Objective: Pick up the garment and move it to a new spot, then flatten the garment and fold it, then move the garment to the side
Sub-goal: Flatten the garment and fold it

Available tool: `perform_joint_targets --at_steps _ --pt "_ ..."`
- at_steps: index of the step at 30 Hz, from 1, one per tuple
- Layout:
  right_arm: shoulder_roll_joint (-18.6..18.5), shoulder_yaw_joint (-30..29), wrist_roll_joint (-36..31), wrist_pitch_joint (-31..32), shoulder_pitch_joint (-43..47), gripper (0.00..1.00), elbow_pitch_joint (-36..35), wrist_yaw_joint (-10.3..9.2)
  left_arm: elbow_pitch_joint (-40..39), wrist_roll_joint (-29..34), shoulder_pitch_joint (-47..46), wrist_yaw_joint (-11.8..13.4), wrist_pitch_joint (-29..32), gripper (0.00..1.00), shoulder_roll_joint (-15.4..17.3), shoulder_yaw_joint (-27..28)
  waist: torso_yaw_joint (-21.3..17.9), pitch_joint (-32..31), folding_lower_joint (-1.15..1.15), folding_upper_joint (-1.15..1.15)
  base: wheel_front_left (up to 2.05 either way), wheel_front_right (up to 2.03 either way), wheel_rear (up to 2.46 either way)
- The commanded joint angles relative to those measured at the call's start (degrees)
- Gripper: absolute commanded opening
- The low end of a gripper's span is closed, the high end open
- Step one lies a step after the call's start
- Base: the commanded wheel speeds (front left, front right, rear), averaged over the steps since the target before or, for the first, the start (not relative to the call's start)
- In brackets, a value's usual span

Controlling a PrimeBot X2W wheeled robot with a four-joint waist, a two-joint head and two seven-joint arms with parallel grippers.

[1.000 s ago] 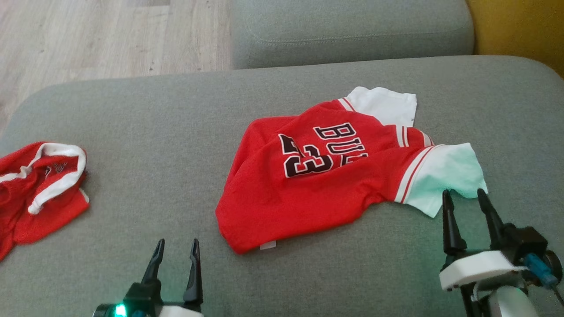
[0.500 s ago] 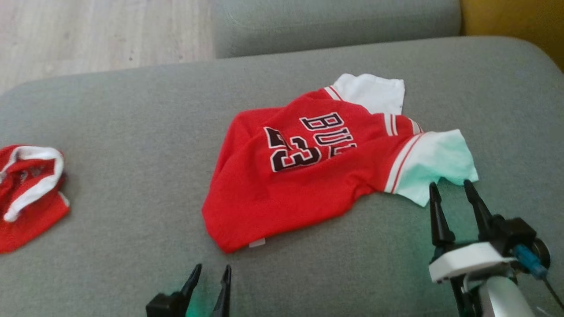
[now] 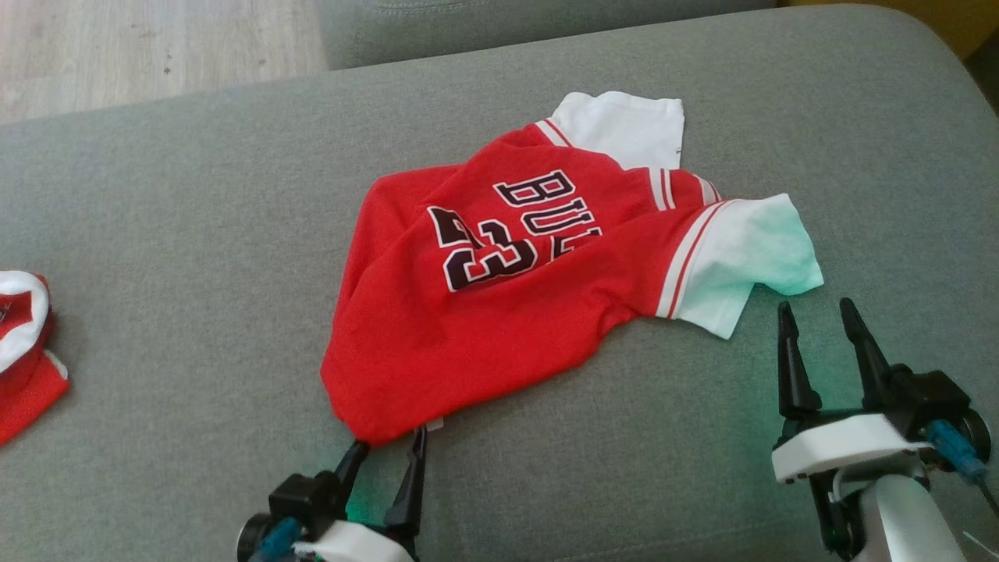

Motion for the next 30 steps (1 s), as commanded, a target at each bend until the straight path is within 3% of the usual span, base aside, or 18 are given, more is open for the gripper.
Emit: perform_joint_targets --at_steps 1,17,18,19,20,21,30 --pt "-0.3 1.1 0.1 -0.3 -2.8 1.00 -2.0 -0.05 -2.2 -0.3 -2.1 0.1 -0.3 1.00 0.1 1.7 0.2 0.2 -0.01 0.00 0.00 0.00 0.00" --pt "-0.3 2.2 1.4 -0.3 -4.2 1.00 -1.1 -0.05 -7.0 -2.0 -2.9 0.1 -0.3 1.00 1.7 -0.7 -0.1 1.6 -0.01 0.00 0.00 0.00 0.00" --pt "-0.3 2.1 1.5 -0.3 -4.2 1.00 -0.9 -0.05 -7.1 -1.9 -2.9 0.1 -0.3 0.83 1.8 -0.7 -0.2 1.6 -0.01 0.00 0.00 0.00 0.00" --pt "-0.3 1.9 1.6 -0.3 -4.2 1.00 -0.7 -0.05 -7.1 -1.9 -2.9 0.1 -0.3 0.46 1.8 -0.7 -0.3 1.7 -0.01 0.00 0.00 0.00 0.00" --pt "-0.3 1.6 1.7 -0.3 -4.2 1.00 -0.4 -0.05 -7.0 -1.7 -2.9 0.1 -0.3 0.17 1.9 -0.6 -0.4 1.8 -0.01 0.00 0.00 0.00 0.00" --pt "-0.3 1.4 1.6 -0.3 -4.2 1.00 -0.1 -0.05 -6.9 -1.6 -3.0 0.1 -0.3 0.00 1.9 -0.6 -0.5 1.9 -0.01 0.00 0.00 0.00 0.00" --pt "-0.3 -4.1 0.6 -0.3 -7.7 1.00 5.2 -0.05 -6.7 -0.1 -3.4 0.1 -0.3 0.00 2.3 2.1 0.0 2.5 -0.01 0.00 0.00 0.00 0.00"
